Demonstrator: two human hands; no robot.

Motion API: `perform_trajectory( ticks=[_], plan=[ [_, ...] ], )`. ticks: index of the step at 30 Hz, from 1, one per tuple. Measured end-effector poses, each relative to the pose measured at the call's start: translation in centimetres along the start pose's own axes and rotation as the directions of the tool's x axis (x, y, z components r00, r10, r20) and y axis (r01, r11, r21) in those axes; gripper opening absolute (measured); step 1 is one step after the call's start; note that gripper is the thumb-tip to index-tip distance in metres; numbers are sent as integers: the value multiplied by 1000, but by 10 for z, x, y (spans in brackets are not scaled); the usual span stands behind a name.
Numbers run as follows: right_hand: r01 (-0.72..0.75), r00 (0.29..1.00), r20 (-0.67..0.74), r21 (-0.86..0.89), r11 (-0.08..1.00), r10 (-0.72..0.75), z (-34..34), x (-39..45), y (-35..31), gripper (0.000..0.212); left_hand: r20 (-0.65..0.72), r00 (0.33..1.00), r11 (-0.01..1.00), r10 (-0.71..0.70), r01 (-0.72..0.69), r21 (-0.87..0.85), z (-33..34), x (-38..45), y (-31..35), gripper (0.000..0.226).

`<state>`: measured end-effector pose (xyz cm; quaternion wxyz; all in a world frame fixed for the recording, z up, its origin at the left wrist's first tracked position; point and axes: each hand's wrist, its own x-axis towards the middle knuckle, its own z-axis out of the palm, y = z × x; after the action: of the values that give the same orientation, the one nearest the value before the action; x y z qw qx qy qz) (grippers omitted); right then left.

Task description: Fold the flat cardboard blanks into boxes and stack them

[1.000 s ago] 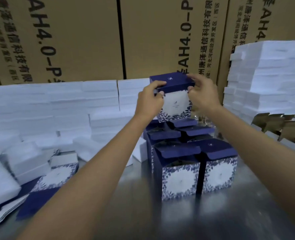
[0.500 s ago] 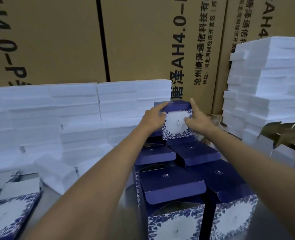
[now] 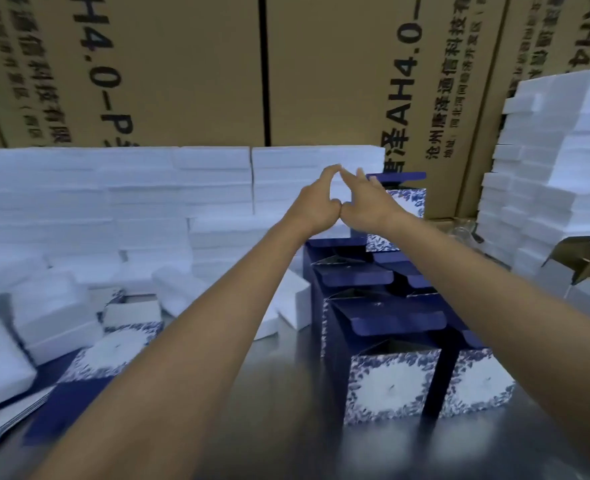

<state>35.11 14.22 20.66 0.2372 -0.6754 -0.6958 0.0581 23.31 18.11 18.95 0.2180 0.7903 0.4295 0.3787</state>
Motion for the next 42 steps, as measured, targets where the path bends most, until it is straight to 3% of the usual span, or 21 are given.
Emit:
perform_trajectory(
  ticks=[5, 8, 10, 13, 15, 19, 21, 24, 28, 31, 35, 37, 38, 40, 42],
  plan=[
    [112, 979, 156, 126, 986, -131, 48, -55, -73, 68, -111, 989, 995, -94, 91, -32, -67, -85, -43, 45],
    [111, 948, 268, 224, 968, -170, 100, -89, -110, 52, -164, 962, 976, -216, 206, -74, -92, -153, -87, 36],
    [50, 916, 376, 242, 969, -142, 144, -105, -133, 43, -273, 887, 928, -372, 360, -95, -101, -204, -121, 32],
    [-97, 858, 513, 218, 971, -30, 208, -126, -155, 29, -427, 694, 776, -579, 629, -30, -106, -273, -169, 34],
    [-124, 844, 536, 182, 976, 7, 245, -137, -166, 25, -448, 636, 686, -628, 724, 67, -103, -307, -192, 41],
    [-38, 894, 447, 118, 992, -19, 287, -147, -185, 39, -427, 659, 639, -619, 739, 214, -95, -333, -213, 81],
    [-10, 910, 412, 133, 991, -47, 300, -148, -195, 39, -444, 662, 626, -604, 739, 250, -95, -331, -220, 90],
    [-19, 939, 341, 176, 984, -43, 310, -144, -203, 39, -445, 677, 609, -587, 731, 309, -93, -326, -226, 85],
    [-27, 980, 200, 253, 967, -25, 308, -139, -208, 34, -486, 655, 641, -579, 733, 225, -90, -324, -225, 77],
    [92, 993, 57, 120, 989, -100, 303, -142, -213, 45, -530, 627, 673, -570, 727, 136, -89, -321, -222, 65],
    [265, 959, -93, -22, 964, -266, 291, -146, -224, 45, -587, 585, 702, -560, 711, 40, -91, -321, -218, 48],
    [265, 963, -106, 174, 948, -249, 284, -143, -229, 37, -603, 559, 732, -568, 678, -61, -94, -320, -215, 44],
    [190, 981, -53, 374, 908, -184, 281, -140, -231, 32, -612, 543, 746, -575, 656, -119, -95, -320, -212, 45],
    [-98, 987, 157, 736, 670, -28, 274, -130, -235, 21, -629, 535, 780, -563, 595, -193, -97, -319, -203, 52],
    [-362, 922, 386, 840, 405, 23, 269, -123, -238, 18, -639, 570, 824, -516, 535, -189, -95, -317, -193, 64]
  ],
)
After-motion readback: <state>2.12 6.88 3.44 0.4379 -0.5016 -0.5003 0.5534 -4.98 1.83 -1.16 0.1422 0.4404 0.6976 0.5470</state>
